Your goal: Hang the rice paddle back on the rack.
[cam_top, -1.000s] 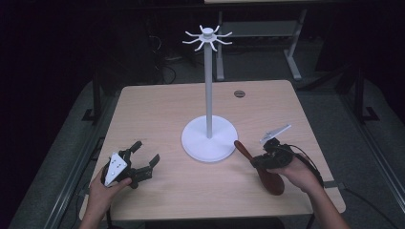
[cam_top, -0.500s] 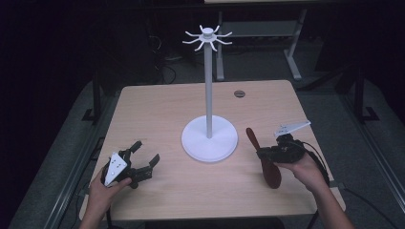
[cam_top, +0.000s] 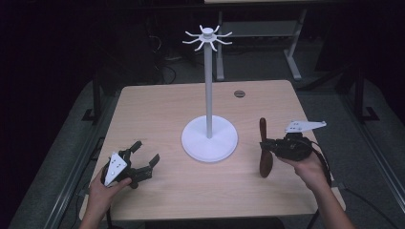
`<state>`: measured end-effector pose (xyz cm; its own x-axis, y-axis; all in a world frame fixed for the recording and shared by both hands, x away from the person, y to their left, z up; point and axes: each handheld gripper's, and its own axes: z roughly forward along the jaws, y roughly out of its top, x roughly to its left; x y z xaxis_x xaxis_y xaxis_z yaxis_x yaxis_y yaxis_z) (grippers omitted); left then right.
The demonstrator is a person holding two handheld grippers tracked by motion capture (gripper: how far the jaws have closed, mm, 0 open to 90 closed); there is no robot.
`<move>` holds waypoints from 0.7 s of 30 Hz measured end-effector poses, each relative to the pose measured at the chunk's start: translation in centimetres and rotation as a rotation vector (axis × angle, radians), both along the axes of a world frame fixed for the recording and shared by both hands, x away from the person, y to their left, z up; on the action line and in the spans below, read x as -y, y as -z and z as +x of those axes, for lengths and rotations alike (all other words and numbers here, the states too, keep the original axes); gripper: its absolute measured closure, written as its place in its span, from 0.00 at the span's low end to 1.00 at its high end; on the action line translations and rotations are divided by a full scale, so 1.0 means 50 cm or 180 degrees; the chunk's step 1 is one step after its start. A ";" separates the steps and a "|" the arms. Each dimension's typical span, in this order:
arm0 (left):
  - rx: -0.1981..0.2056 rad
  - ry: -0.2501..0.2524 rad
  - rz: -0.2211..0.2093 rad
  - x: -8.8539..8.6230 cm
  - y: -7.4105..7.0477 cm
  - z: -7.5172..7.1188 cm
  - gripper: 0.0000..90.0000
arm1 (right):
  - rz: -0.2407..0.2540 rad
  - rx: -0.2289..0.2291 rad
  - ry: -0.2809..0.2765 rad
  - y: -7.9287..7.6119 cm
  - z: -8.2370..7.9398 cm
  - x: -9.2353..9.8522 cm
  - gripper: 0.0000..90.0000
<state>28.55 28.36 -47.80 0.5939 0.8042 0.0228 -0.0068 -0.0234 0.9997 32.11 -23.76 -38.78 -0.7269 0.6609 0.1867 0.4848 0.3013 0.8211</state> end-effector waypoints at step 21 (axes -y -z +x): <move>-0.0012 -0.0012 -0.0009 -0.002 0.000 0.001 0.14 | 0.0382 0.0366 -0.0029 -0.069 0.008 0.005 0.86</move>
<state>28.62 28.44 -47.78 0.5910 0.8065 0.0182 -0.0028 -0.0205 0.9998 32.53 -24.00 -35.31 -0.7539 0.6321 0.1791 0.3833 0.2018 0.9013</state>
